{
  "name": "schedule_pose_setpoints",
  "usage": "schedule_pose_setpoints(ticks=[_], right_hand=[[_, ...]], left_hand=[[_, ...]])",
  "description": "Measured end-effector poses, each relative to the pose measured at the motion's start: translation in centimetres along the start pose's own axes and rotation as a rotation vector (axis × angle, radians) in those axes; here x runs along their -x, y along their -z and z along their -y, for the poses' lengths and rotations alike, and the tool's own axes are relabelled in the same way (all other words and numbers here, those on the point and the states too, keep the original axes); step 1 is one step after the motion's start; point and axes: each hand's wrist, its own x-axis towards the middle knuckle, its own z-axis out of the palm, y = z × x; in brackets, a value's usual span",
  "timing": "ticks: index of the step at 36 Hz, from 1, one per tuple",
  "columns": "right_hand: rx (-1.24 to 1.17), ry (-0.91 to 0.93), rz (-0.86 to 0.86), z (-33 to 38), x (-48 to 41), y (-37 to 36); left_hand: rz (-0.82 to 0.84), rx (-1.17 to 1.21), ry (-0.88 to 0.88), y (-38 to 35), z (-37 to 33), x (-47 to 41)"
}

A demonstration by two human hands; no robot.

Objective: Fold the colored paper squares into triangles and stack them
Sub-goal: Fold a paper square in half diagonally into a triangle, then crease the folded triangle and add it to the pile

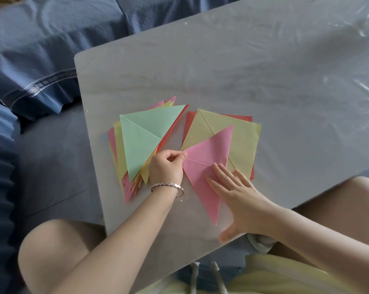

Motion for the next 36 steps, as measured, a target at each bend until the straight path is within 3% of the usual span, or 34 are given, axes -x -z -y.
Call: schedule_pose_setpoints(ticks=[5,8,12,17,22,24,26,28,30,33,36], right_hand=[[-0.32,0.038,-0.271,-1.6,0.4,0.7],[-0.45,-0.066,-0.43,-2.5,0.7,1.2],[-0.422,-0.182,-0.39,-3.2,0.5,2.0],[-0.257,-0.172,-0.301,-3.4,-0.1,2.4],[-0.136,-0.131,-0.27,-3.4,-0.3,2.0],[-0.122,-0.131,-0.279,-3.3,-0.2,1.7],[-0.124,-0.135,-0.286,-3.4,-0.1,1.5],[-0.121,-0.137,-0.286,-3.4,0.1,1.3],[-0.107,-0.135,-0.29,-3.6,0.2,1.2],[-0.109,-0.127,-0.317,-3.7,0.3,1.2],[-0.1,-0.146,-0.344,-3.9,0.3,0.9]], left_hand=[[-0.005,0.077,-0.133,1.2,-1.1,0.0],[-0.115,0.13,-0.232,3.2,-2.5,-1.0],[-0.257,0.095,-0.266,6.5,-3.7,-4.8],[-0.319,-0.1,-0.29,8.7,-3.4,-8.9],[-0.312,-0.538,-0.43,7.4,-3.4,-8.0],[-0.252,-0.558,-0.621,5.6,-3.6,-6.2],[-0.08,-0.507,-0.694,3.7,-3.6,-4.1],[0.154,-0.522,-0.581,1.9,-3.6,-2.0],[0.267,-0.678,-0.457,0.3,-3.1,-0.8],[0.277,-0.827,-0.366,-1.0,-2.9,-0.2],[0.255,-0.79,-0.292,-1.6,-3.3,-0.3]])
